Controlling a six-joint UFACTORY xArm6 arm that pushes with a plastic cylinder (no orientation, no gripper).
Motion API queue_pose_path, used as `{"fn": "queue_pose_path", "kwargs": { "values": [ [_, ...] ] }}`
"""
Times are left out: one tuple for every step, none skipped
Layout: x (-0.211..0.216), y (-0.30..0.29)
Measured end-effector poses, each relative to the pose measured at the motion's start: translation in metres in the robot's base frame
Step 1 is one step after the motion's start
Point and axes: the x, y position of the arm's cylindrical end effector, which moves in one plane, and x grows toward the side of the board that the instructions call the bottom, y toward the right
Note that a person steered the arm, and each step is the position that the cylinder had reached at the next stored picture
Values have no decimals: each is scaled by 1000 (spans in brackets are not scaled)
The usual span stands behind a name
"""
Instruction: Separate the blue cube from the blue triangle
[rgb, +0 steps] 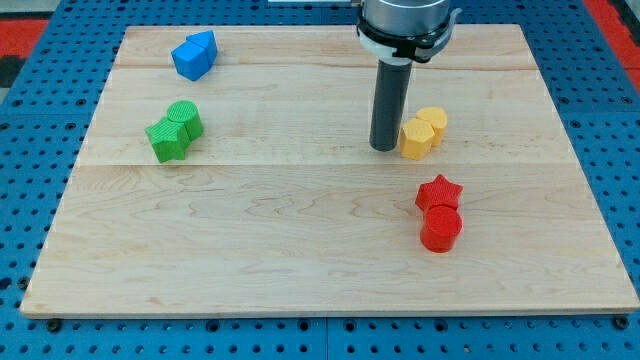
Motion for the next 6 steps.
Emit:
{"fn": "queue_pose_path", "kwargs": {
  "values": [
    [7,0],
    [10,1],
    [7,-25],
    [0,-48],
    [-24,-82],
    [-73,-134]
  ]
}}
